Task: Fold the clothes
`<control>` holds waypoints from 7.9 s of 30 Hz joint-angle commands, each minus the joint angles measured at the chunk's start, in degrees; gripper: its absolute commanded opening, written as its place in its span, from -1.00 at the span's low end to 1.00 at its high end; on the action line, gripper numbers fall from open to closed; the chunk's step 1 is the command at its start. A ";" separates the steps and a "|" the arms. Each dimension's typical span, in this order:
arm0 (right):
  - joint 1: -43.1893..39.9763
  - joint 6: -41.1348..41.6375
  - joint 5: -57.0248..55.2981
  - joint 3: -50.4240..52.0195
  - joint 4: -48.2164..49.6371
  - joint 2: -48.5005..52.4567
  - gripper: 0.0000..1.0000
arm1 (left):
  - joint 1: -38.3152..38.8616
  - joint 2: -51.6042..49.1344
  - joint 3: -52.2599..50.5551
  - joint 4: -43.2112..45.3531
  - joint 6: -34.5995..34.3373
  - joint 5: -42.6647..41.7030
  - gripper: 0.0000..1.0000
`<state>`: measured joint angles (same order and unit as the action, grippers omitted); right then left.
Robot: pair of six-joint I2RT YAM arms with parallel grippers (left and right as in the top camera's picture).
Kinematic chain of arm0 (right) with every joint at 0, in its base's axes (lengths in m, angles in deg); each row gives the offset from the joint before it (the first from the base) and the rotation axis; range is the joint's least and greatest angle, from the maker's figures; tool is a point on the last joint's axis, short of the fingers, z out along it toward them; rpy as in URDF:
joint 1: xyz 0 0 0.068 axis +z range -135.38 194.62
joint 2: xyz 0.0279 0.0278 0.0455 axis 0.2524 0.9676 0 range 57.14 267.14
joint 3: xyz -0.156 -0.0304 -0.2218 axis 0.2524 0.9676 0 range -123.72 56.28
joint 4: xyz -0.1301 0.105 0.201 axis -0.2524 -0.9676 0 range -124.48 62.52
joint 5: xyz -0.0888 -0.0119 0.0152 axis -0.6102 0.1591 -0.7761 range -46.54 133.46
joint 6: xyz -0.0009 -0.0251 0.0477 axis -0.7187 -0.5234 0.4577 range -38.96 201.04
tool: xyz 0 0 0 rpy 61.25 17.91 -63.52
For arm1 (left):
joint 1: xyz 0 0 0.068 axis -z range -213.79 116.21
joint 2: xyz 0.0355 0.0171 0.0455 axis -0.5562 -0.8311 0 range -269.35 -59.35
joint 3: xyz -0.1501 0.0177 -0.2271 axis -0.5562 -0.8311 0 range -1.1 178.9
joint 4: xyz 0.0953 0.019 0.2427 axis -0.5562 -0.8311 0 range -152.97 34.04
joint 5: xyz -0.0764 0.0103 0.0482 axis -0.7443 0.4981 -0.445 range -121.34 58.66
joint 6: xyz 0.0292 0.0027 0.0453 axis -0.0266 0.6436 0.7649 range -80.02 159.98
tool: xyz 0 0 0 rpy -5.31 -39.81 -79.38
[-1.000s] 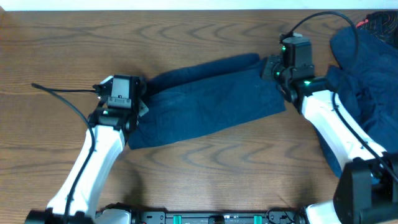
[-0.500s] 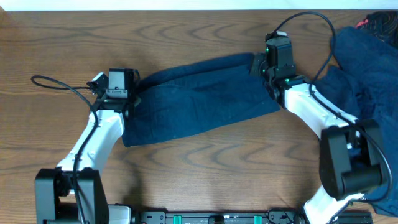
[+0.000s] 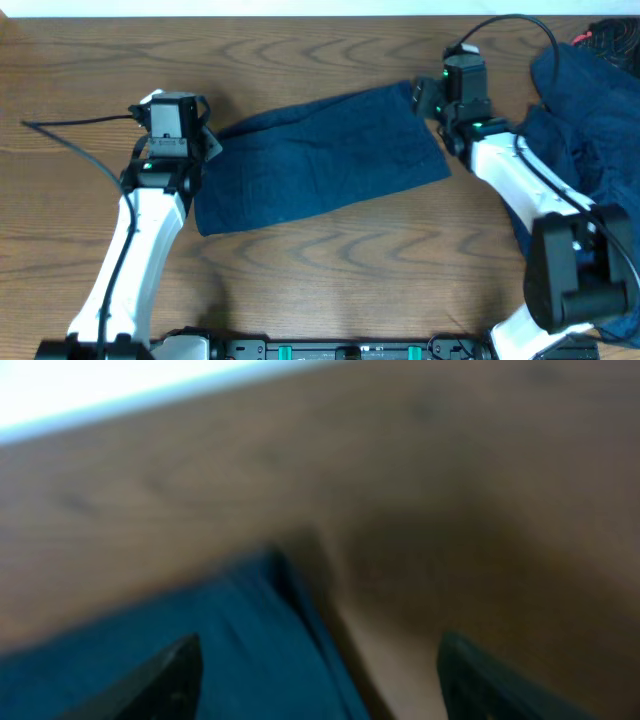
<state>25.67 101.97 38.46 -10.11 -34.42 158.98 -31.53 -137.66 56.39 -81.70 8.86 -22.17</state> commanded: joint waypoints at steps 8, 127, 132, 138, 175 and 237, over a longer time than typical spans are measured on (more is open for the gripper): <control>-2.60 -2.34 3.26 -0.24 -19.32 1.84 0.70 | 0.07 -6.23 -1.92 -5.09 1.31 -10.71 -0.19; 30.05 -2.19 28.41 -0.31 -12.85 12.70 -0.98 | -5.73 0.57 8.04 -26.47 14.75 -38.34 -0.88; 35.10 -0.46 28.59 -0.31 -3.45 16.28 -0.98 | -5.73 0.57 11.43 -26.49 12.04 -38.77 -0.88; 39.67 1.27 27.71 -0.33 5.33 16.26 -0.92 | -5.73 0.57 14.12 -25.40 9.57 -38.77 -0.88; 14.53 -4.85 8.13 -0.13 -32.65 10.45 -0.75 | -0.20 -2.71 14.10 -14.34 4.87 -38.10 -0.88; 12.57 -7.39 16.24 -14.40 -37.42 -6.69 -0.24 | 7.74 -12.70 13.99 -11.47 4.55 -30.16 -0.12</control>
<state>38.19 98.47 43.62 -24.75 -72.46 151.68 -23.77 -150.88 69.18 -91.76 12.01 -63.19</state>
